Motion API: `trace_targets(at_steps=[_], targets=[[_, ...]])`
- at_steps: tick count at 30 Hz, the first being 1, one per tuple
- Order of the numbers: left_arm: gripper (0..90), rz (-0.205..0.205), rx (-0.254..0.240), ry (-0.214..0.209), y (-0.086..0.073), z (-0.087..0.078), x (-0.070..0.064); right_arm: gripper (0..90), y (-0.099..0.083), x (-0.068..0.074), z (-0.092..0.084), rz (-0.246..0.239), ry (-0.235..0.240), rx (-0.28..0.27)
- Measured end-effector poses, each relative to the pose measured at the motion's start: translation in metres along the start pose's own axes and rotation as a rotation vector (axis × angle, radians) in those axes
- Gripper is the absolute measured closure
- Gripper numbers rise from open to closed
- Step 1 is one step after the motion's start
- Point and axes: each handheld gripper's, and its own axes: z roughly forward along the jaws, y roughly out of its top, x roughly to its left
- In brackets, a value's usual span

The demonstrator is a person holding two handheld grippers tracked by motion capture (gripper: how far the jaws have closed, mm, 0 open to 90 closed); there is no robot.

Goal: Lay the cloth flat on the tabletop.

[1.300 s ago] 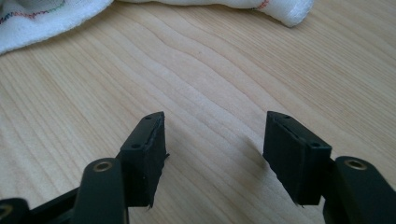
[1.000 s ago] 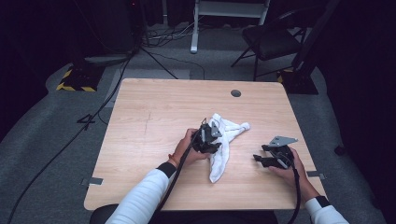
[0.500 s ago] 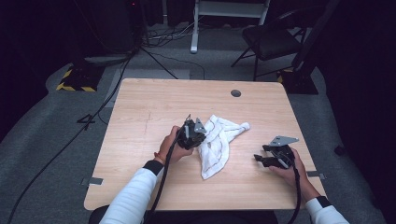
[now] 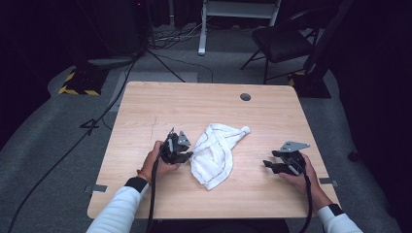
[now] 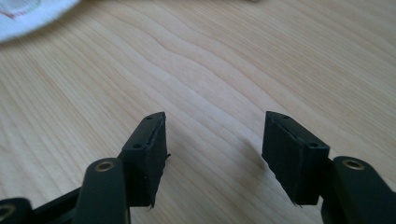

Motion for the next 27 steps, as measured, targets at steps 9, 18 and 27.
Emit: trace_targets(at_steps=[9,18,27], targets=[[29.2,0.019,-0.108,0.051,0.019,-0.009,-0.013,46.0,0.05,0.034,0.015,-0.123,0.062,-0.069],[40.4,0.071,-0.049,0.05,0.051,0.02,-0.021,46.3,0.103,0.071,0.065,-0.196,0.087,-0.061],[82.8,0.139,0.012,0.072,0.041,0.027,-0.005,71.1,0.102,0.071,0.087,-0.179,0.122,0.015]])
